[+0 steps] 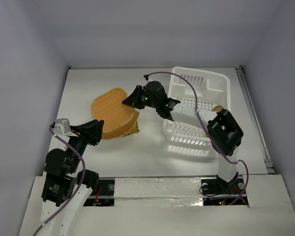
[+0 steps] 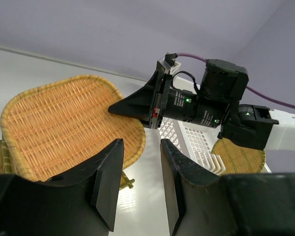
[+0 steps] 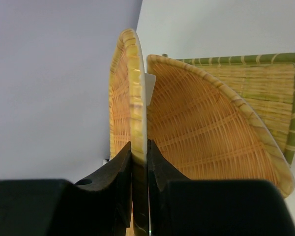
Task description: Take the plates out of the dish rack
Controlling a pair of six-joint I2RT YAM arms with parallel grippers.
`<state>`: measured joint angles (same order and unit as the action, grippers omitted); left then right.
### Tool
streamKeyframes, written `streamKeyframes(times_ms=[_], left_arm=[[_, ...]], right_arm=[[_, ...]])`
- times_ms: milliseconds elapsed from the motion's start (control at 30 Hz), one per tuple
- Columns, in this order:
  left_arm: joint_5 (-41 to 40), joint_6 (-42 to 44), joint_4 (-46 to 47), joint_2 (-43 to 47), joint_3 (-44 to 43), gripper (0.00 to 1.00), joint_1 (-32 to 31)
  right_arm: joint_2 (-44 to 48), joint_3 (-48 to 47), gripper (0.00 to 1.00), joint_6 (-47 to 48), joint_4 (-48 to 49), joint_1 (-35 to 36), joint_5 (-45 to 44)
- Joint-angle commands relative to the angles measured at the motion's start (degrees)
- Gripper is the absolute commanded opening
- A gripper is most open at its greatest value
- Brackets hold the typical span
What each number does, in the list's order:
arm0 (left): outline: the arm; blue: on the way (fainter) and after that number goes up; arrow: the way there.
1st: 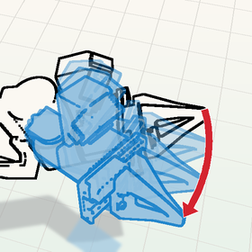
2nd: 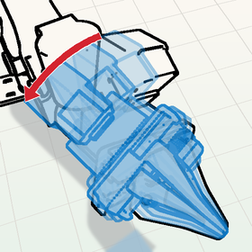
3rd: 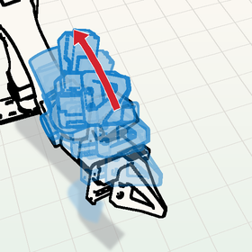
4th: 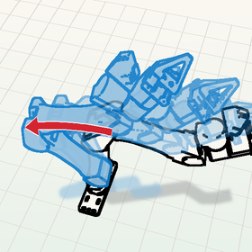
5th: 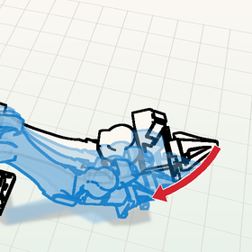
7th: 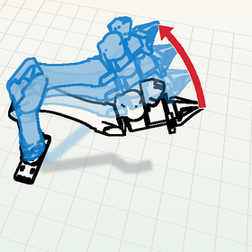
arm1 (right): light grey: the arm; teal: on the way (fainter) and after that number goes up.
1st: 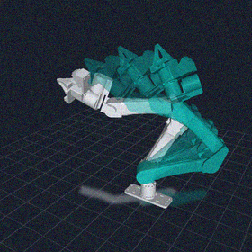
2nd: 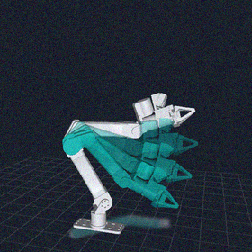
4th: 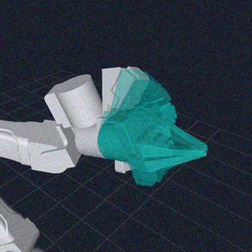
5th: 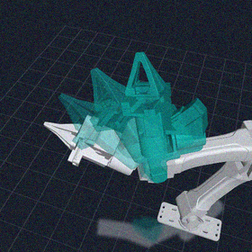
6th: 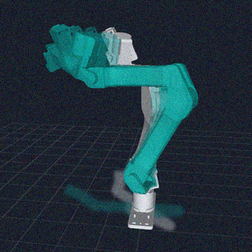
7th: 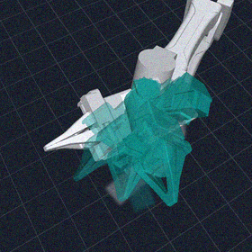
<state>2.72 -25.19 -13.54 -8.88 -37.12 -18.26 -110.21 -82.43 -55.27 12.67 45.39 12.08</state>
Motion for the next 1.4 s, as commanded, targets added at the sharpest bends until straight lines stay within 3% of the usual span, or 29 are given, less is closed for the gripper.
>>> streamKeyframes(times_ms=[0,267,333,433,667,867,1067,1367], left_arm=[[0.3,0.0,2.3,-1.0,-0.6,0.33,0.2],[0.4,-0.1,2.3,-0.8,-0.6,0.33,0.2],[0.5,-0.1,2.3,-0.7,-0.6,0.33,0.2],[0.7,0.1,2.4,-0.1,-0.6,0.33,0.2],[1.1,0.1,2.6,0.2,-0.5,0.33,0.2],[1.2,0.0,2.7,0.3,-0.6,0.33,0.2],[1.1,0.1,2.7,0.8,-0.5,0.33,0.2],[1.1,0.1,2.6,1.2,-0.5,0.33,0.2]], right_arm=[[0.1,-0.5,0.00,-2.4,7.5,0.2,1.4],[0.1,3.5,0.04,-2.6,7.9,0.2,1.4],[-0.1,4.1,0.10,-2.7,8.0,0.2,1.5],[-0.8,4.6,0.27,-2.7,7.4,0.2,2.2],[-1.5,6.1,0.47,-1.3,5.4,0.2,1.4],[-1.4,2.5,0.72,4.0,-5.0,0.8,-3.6],[-3.7,-3.2,0.88,10.1,-16.9,2.1,-9.7],[-7.1,-12.5,0.95,18.1,-30.8,5.1,-22.9]])
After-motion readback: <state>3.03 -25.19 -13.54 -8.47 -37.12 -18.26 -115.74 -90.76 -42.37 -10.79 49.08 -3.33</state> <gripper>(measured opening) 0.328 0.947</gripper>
